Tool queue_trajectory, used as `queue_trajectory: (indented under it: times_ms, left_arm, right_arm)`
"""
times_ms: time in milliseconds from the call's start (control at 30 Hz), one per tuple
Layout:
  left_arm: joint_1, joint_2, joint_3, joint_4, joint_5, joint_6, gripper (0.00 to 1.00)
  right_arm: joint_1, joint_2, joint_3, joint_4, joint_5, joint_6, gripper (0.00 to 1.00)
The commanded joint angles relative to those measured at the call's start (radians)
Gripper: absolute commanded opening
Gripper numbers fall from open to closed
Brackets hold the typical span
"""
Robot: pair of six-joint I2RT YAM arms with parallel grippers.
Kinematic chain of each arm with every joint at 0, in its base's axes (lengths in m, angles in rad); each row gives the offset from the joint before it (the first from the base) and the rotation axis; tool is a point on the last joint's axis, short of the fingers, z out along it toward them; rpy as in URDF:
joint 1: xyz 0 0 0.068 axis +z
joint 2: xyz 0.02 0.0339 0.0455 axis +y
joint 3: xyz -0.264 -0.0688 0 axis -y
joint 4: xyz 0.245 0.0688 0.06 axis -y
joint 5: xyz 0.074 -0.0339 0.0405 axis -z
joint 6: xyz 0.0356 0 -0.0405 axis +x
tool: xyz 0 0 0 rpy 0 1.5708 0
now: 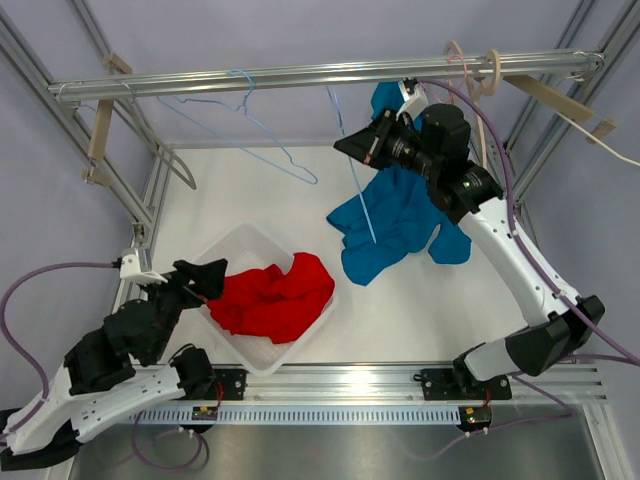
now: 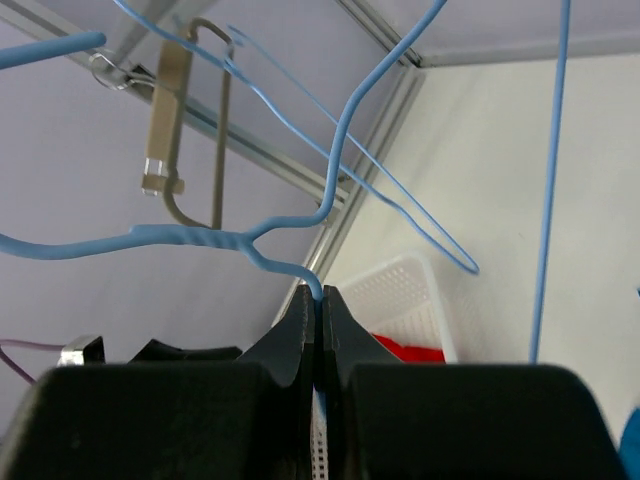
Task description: Remove the t-shirt from the hanger
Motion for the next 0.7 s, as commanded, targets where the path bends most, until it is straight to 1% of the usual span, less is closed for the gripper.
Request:
queue_trajectory:
  times_ms: [0,33,133,267,333,400,500,667]
  left_arm:
    - [0.000,-0.012,0.105,0.043,0.067,0.101,0.99]
    - [0.002,-0.006,0.119,0.044,0.095,0.152,0.99]
    - [0.000,0.017,0.144,0.046,0.184,0.235,0.99]
    - [0.000,0.009,0.098,0.061,0.226,0.281,0.99]
    - [0.000,-0.023,0.044,0.095,0.247,0.289,0.99]
    - [0.000,-0.035,0.038,0.107,0.281,0.293,0.99]
    - [0.000,-0.038,0.036,0.109,0.276,0.307,0.99]
    - [0.002,-0.034,0.038,0.109,0.278,0.313,0.99]
  right_arm:
    - [0.040,0.049,0.108,0.119,0.048,0.043,0.00]
    - [0.046,0.063,0.122,0.126,0.070,0.043,0.00]
    - [0.054,0.129,0.185,0.120,0.131,0.048,0.00]
    - [0.054,0.244,0.277,0.091,0.176,0.051,0.00]
    - [0.054,0.275,0.321,0.091,0.174,0.055,0.00]
    - [0.054,0.308,0.353,0.090,0.171,0.061,0.00]
    - [0.054,0.334,0.369,0.099,0.159,0.075,0.00]
    - [0.066,0.339,0.312,0.128,0.142,0.094,0.00]
